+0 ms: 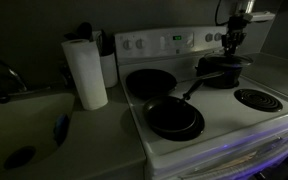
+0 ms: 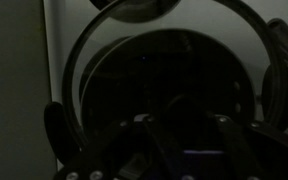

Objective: Put the glass lid on top of the black pot on the upper right plate

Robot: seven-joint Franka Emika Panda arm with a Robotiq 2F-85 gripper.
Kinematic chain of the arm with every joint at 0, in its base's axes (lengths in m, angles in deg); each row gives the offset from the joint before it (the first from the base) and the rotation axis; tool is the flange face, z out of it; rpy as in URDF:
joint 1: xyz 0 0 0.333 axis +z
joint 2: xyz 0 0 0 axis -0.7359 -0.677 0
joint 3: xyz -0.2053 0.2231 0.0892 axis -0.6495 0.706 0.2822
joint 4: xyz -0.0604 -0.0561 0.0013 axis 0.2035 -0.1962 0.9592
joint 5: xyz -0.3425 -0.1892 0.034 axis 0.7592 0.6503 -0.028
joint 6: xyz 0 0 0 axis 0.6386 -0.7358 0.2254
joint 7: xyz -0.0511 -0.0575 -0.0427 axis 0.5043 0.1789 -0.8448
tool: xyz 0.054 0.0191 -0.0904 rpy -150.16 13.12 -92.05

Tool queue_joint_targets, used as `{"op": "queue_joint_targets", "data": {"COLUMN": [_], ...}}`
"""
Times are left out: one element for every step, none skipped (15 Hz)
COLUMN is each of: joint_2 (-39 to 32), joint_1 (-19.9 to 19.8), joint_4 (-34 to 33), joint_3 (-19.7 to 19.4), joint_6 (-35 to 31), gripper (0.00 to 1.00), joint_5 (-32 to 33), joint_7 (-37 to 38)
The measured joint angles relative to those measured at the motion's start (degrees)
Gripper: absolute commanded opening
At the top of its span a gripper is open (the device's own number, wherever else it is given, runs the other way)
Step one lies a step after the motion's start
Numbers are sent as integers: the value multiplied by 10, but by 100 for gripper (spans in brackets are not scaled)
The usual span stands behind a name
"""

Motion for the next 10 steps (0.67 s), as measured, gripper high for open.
{"op": "queue_joint_targets", "data": {"joint_2": [-10, -20, -28, -37, -44, -50, -55, -58, -59, -62], "joint_1": [2, 4, 5, 6, 6, 6, 5, 3, 1, 0], "joint_4": [-10, -20, -27, -34, -38, -41, -41, -41, -41, -41], "joint_3": [3, 7, 10, 12, 14, 14, 14, 14, 14, 13], "joint_6": [0, -1, -3, -5, -9, -15, -22, -27, -32, -36], "gripper": [14, 14, 14, 14, 14, 14, 14, 14, 14, 14], "joint_5": [11, 21, 27, 29, 29, 27, 24, 19, 15, 10], "joint_7": [2, 5, 8, 10, 13, 17, 21, 25, 29, 34]}}
